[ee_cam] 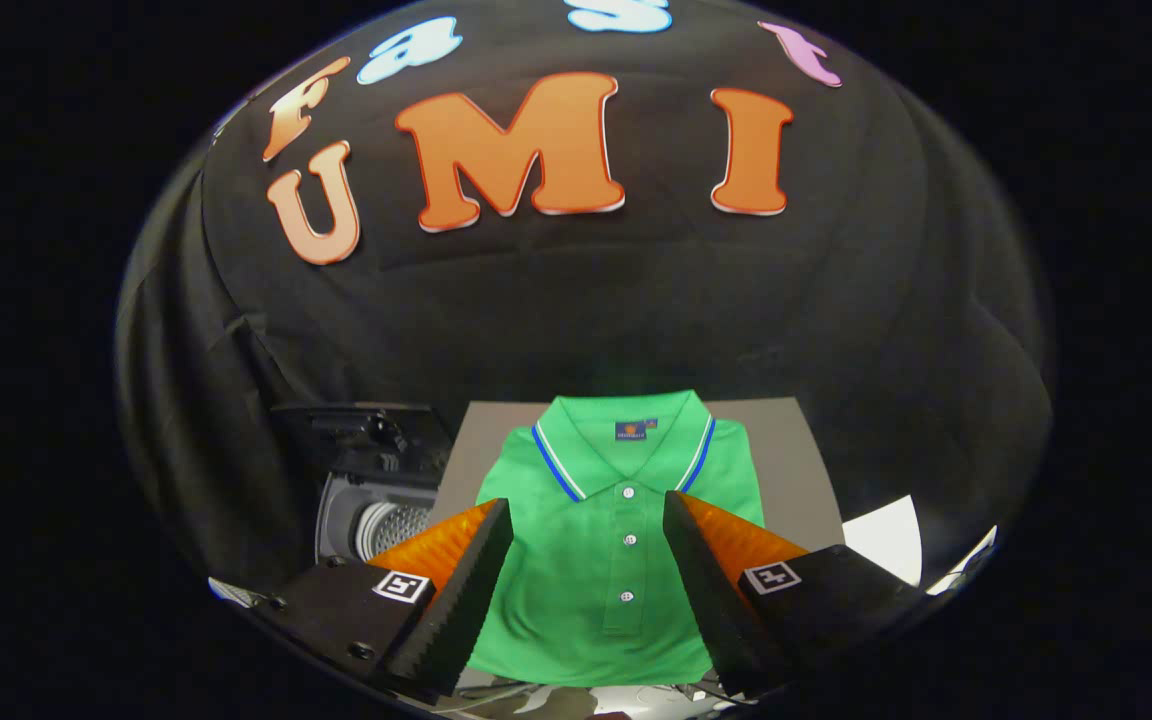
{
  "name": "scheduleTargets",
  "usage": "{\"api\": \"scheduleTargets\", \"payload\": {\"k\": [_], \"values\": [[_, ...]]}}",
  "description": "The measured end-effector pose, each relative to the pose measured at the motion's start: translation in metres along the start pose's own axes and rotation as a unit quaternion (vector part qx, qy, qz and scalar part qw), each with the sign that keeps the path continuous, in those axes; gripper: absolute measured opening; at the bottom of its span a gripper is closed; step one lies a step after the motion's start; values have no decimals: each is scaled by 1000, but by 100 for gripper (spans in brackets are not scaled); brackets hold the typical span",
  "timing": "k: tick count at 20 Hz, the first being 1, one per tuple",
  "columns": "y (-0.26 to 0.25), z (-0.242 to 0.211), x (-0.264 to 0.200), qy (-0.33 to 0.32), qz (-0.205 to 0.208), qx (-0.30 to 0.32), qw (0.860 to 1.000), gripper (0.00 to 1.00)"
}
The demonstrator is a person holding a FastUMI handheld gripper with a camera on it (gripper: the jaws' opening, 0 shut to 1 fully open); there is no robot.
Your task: Put the clothes into the washing machine and then close the washing machine lid.
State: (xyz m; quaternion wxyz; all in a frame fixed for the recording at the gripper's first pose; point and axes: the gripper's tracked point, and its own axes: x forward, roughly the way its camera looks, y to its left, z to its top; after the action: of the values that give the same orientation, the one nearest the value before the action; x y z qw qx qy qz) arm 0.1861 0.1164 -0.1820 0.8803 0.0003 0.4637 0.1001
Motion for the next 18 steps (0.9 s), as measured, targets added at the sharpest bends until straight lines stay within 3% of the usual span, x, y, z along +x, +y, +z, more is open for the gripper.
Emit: {"api": "scheduleTargets", "payload": {"k": [6,12,18], "values": [[-12,-31,34,120,-5,14,993,99],[-21,-66,64,216,-14,20,976,99],[-20,-66,66,225,-19,3,974,99]]}}
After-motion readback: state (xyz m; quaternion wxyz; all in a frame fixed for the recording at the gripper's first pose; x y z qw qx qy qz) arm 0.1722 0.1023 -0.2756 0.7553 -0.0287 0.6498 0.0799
